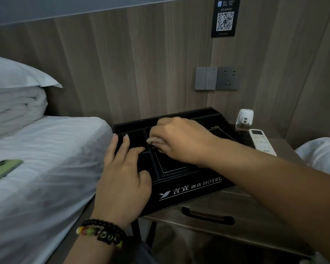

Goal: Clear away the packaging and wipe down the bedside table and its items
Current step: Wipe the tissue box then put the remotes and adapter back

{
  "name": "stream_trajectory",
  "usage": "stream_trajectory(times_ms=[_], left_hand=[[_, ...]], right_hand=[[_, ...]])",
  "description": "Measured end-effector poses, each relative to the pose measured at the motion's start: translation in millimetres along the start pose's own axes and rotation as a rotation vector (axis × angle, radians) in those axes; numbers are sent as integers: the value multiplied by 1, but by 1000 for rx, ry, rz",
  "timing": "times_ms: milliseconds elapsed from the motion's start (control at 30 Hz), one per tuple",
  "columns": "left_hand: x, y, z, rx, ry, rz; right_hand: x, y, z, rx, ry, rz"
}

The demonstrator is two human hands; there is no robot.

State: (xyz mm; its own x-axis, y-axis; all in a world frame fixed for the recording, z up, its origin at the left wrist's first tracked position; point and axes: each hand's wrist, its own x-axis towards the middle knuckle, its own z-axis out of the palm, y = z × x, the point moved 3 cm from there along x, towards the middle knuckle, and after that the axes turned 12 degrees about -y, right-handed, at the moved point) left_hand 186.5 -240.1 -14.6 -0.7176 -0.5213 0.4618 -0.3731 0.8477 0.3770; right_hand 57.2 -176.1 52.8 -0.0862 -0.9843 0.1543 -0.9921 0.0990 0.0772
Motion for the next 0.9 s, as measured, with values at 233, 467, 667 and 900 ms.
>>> stream_trajectory(times_ms=[233,467,667,900], left_hand=[[-5,-2,1,12,14,11],[-5,-1,2,30,7,3],[-5,-1,3,150,-45,-6],[7,41,7,360,-86,-64]], right_hand=[[-16,47,-6,-57,-23,140],[-66,93,-14,59,70,256],[-117,79,-6,163,268,137],[-172,94,40,699,953,414]])
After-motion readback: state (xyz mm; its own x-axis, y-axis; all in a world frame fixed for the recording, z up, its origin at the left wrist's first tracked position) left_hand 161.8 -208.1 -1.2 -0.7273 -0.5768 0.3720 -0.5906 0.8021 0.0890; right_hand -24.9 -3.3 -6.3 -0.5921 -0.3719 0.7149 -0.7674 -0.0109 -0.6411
